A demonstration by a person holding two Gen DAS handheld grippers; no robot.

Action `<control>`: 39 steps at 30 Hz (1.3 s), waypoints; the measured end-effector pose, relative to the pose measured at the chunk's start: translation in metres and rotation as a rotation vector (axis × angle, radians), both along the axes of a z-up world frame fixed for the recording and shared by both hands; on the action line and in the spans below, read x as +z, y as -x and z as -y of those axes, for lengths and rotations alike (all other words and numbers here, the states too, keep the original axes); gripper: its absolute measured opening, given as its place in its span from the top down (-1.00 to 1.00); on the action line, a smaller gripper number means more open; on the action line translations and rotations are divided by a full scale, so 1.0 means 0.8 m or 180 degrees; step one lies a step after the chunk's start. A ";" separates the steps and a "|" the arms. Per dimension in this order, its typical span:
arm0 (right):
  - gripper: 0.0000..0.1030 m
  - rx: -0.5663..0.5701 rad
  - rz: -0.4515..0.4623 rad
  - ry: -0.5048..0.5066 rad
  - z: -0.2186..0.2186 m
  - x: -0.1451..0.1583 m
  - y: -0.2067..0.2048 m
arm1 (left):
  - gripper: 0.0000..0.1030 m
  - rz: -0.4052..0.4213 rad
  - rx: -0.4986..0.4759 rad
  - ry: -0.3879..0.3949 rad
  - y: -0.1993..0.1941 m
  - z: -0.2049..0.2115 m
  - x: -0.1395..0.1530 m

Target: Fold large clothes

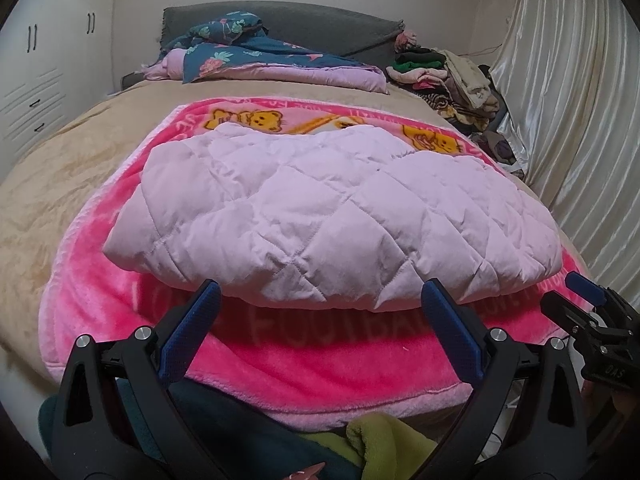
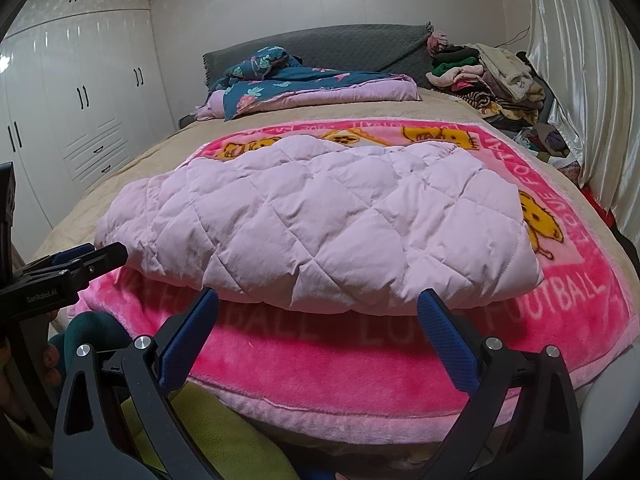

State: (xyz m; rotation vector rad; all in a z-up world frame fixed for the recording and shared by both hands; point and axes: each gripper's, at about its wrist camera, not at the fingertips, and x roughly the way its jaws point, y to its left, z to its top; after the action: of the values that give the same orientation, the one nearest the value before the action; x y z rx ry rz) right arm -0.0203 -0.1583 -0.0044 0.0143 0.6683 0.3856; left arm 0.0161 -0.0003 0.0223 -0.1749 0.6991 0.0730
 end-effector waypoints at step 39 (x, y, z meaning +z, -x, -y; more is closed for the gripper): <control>-0.92 0.0041 0.0066 0.0001 -0.004 0.011 0.005 | -0.82 0.0034 0.0004 -0.0034 0.006 -0.002 0.010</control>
State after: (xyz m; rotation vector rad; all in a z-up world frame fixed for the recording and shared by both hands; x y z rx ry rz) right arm -0.0245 -0.1554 0.0045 0.0058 0.6482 0.3975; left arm 0.0112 0.0011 0.0303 -0.1654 0.6879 0.0767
